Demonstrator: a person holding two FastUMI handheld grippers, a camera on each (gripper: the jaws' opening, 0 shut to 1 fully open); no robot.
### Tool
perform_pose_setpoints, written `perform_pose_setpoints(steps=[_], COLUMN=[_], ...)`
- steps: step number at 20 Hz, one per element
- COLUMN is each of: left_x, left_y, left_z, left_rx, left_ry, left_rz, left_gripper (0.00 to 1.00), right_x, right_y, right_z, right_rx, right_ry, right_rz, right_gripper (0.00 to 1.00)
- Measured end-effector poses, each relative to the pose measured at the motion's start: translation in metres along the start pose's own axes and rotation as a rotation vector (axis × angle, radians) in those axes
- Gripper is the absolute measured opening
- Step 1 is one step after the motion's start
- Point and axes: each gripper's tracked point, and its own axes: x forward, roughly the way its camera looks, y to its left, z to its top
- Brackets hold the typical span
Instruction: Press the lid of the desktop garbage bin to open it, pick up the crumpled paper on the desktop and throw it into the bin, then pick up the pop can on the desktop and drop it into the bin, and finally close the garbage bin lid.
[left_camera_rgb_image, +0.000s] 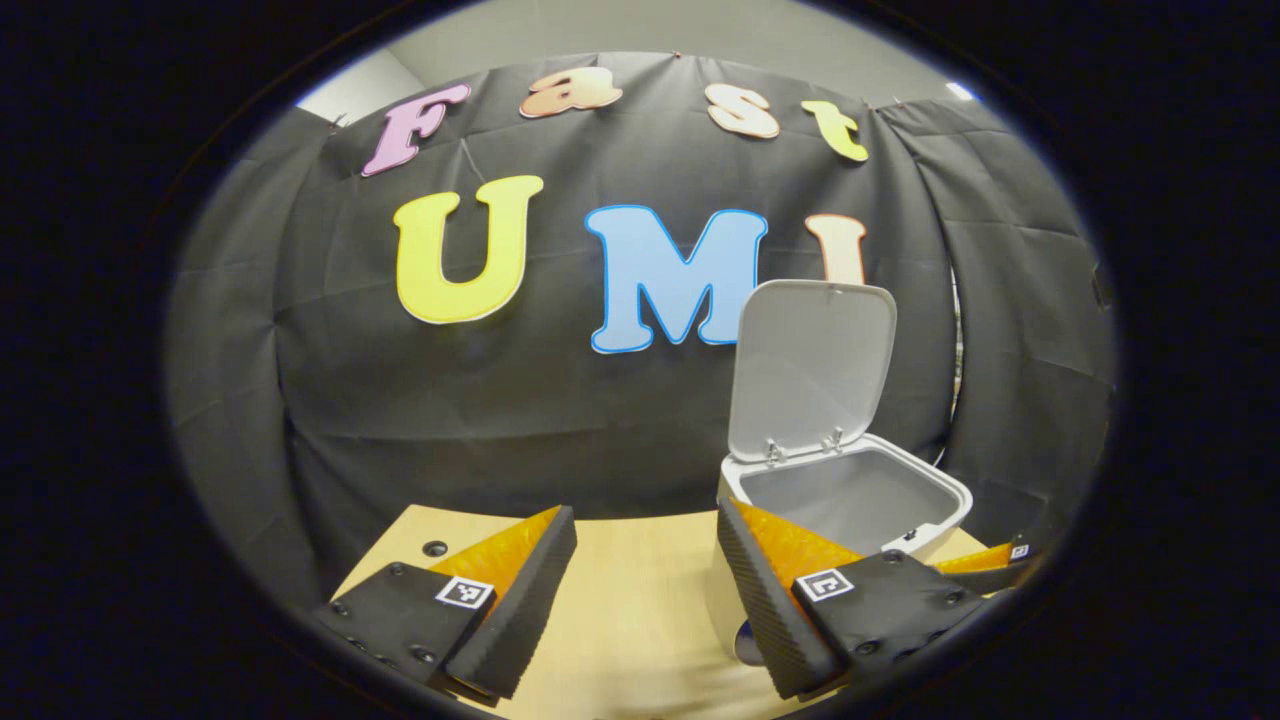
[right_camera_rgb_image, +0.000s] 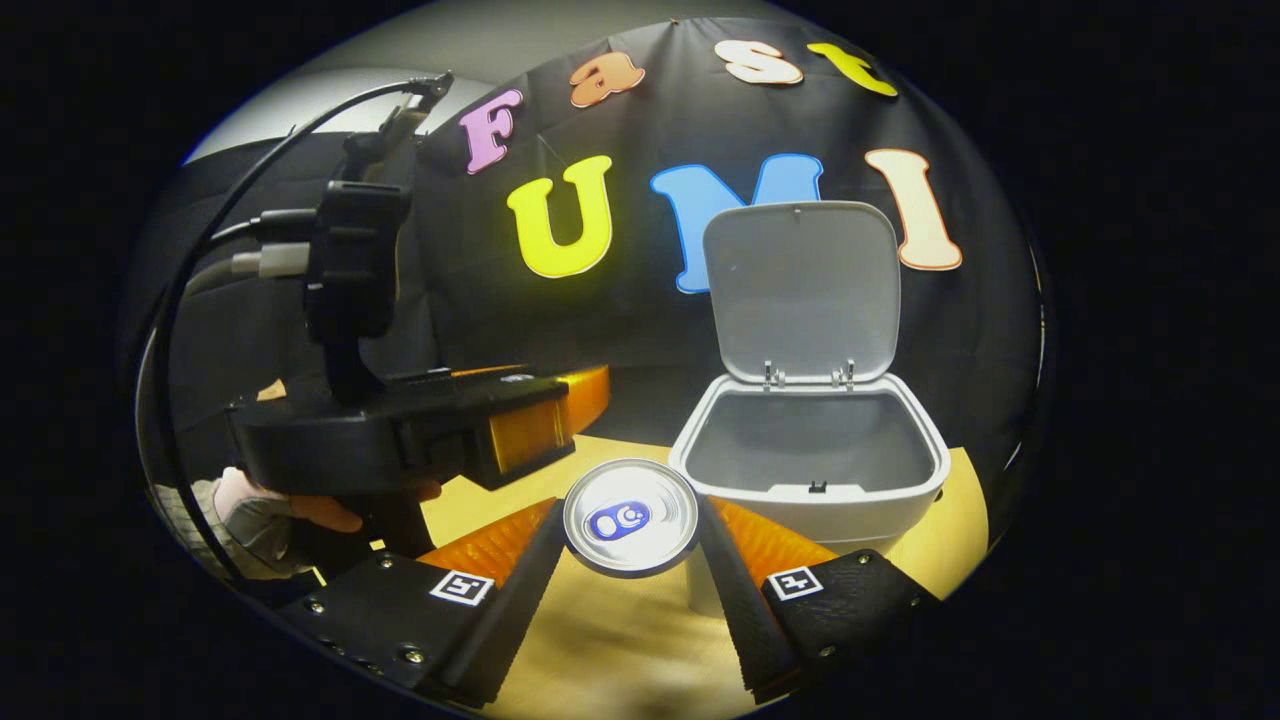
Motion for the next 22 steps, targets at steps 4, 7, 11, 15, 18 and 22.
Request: perform_pose_setpoints(steps=[4, 7, 11, 15, 18, 22], left_x=[-0.001, -0.003, -0.005, -0.006, -0.005, -0.007], left_y=[0.003, 0.004, 0.003, 0.000, -0.001, -0.001], left_z=[0.002, 0.006, 0.013, 0.018, 0.023, 0.026], left_rx=[0.000, -0.001, 0.000, 0.003, 0.007, 0.000], left_ry=[-0.004, -0.014, -0.029, -0.043, -0.052, -0.060], left_rz=[0.007, 0.008, 0.005, 0.000, -0.004, -0.006], left_gripper=[0.96, 0.92, 0.96, 0.96, 0.96, 0.95], right_x=[0.002, 0.001, 0.000, -0.002, -0.003, -0.004], right_y=[-0.001, 0.000, -0.001, -0.003, -0.005, -0.008], right_z=[0.014, 0.015, 0.020, 0.024, 0.027, 0.031], right_rx=[-0.055, -0.085, -0.100, -0.096, -0.091, -0.087], right_ry=[-0.038, -0.045, -0.054, -0.064, -0.072, -0.080], right_rz=[-0.010, -0.014, -0.018, -0.022, -0.026, -0.034], right_gripper=[0.84, 0.84, 0.84, 0.84, 0.84, 0.84])
